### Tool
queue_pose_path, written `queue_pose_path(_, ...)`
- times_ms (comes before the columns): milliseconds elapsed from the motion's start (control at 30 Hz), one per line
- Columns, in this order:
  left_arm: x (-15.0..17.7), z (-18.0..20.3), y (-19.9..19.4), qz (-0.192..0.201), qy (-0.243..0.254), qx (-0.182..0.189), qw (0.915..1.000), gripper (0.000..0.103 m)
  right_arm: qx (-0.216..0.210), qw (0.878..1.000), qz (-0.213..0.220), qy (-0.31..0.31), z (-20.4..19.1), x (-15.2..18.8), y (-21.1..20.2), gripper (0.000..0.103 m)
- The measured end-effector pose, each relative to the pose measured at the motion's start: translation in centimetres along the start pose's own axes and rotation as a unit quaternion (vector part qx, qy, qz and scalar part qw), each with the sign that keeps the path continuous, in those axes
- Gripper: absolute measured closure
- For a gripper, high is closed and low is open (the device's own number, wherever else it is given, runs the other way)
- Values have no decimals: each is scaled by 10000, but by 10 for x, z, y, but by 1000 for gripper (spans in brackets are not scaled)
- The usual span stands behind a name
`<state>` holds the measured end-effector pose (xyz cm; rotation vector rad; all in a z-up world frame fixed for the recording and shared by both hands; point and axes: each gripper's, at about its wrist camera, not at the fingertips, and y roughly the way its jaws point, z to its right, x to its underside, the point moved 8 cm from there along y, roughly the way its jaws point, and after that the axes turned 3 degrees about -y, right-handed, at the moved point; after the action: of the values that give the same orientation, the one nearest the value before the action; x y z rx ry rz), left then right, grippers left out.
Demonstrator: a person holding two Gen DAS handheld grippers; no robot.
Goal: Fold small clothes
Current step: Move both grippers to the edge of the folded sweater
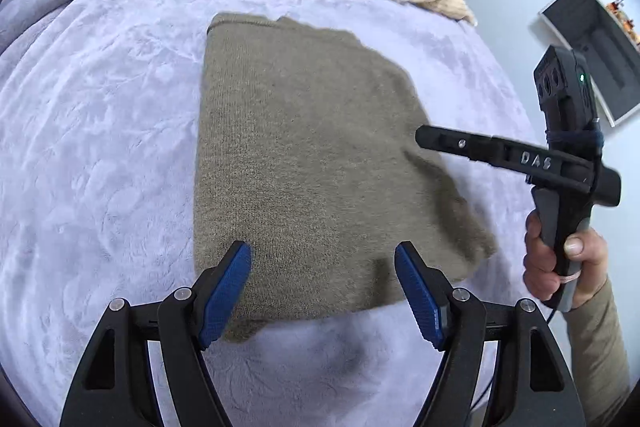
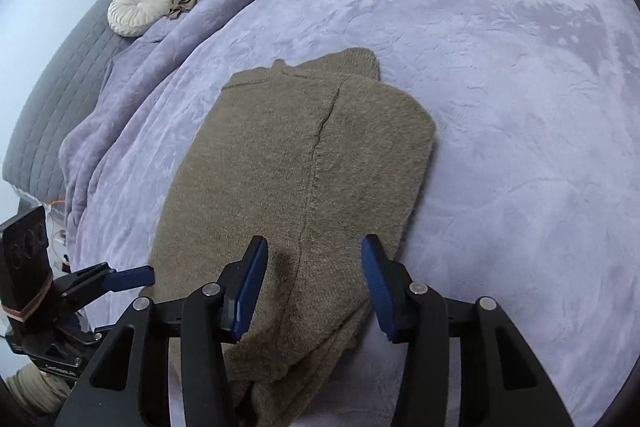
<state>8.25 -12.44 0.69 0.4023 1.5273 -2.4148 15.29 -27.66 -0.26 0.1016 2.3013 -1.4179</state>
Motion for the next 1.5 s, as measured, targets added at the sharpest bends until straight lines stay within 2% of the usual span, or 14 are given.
queue_pose_path(67,-1,-3,-14,156,-34,33,9999,28,230,9995,138,-177,-12,4,-17,49)
queue_pose_path(133,3,-11,-20,195,-94,-37,9998,28,-10,9987,279,-416,-34,12,-35,47)
queue_pose_path(233,12,-24,-9,-30,-134,-204,9997,28,-382,9952,398,-805,-75,35,-49,36)
queue_pose_path(300,22,-38,3,-127,-53,-614,9980,28,-429,9944,346,-898,-89,50,-44,35)
queue_pose_path(333,28,-46,8,-212,-65,-775,9967,28,-282,9952,277,-895,-87,59,-38,35)
queue_pose_path(467,42,-58,11,-396,-383,-471,9974,28,579,9977,-205,-279,-36,89,-12,35)
queue_pose_path(500,42,-57,7,-350,-358,-474,9976,28,652,9975,-243,-101,-25,94,-11,35)
queue_pose_path(600,43,-48,-11,-168,-104,-653,9977,28,305,9991,26,301,-18,102,-32,34)
queue_pose_path(700,43,-40,-27,-21,34,-692,9976,28,327,9981,451,274,-23,98,-62,22)
queue_pose_path(867,28,-37,-29,62,143,-753,9970,28,398,9951,808,414,-23,83,-91,21)
queue_pose_path(1200,-9,-27,-19,306,307,-1121,9927,28,674,9943,613,552,-15,51,-69,21)
queue_pose_path(1500,-38,-35,27,-104,274,-1034,9942,28,675,9942,286,786,7,26,-28,21)
